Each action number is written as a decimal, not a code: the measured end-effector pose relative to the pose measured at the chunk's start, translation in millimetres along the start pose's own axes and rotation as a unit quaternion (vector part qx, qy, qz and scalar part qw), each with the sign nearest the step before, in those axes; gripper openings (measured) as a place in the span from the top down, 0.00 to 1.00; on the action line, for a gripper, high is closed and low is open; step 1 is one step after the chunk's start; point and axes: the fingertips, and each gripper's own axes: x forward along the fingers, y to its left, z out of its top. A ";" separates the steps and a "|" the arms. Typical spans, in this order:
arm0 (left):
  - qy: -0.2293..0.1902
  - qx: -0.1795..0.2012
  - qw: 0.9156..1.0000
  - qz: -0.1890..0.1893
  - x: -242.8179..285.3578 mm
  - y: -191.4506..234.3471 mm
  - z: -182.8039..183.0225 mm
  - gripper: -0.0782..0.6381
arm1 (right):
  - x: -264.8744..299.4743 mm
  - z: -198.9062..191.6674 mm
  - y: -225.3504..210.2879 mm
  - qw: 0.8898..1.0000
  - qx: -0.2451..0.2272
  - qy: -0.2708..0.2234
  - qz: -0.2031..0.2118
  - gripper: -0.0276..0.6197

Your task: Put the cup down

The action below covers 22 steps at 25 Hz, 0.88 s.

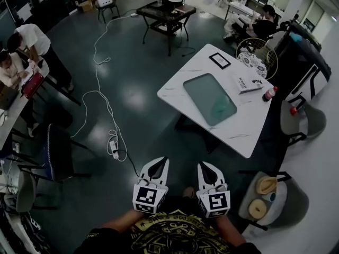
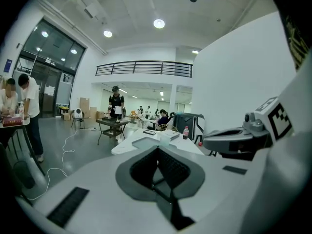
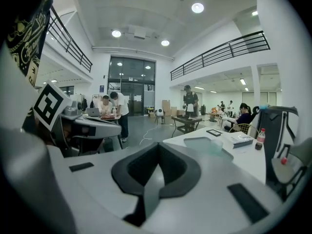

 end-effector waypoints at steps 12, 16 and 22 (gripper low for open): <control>0.010 0.022 0.999 -0.041 36.5 -36.6 3.8 0.88 | -18.6 -17.0 -37.3 0.999 0.020 0.015 -0.027 0.95; 0.021 0.028 0.998 -0.059 45.8 -45.9 -1.9 0.88 | -19.1 -23.1 -46.1 0.999 0.028 0.022 -0.034 0.95; 0.020 0.030 0.997 -0.069 51.7 -47.3 -2.5 0.88 | -18.0 -30.7 -46.3 0.999 0.028 0.027 -0.031 0.95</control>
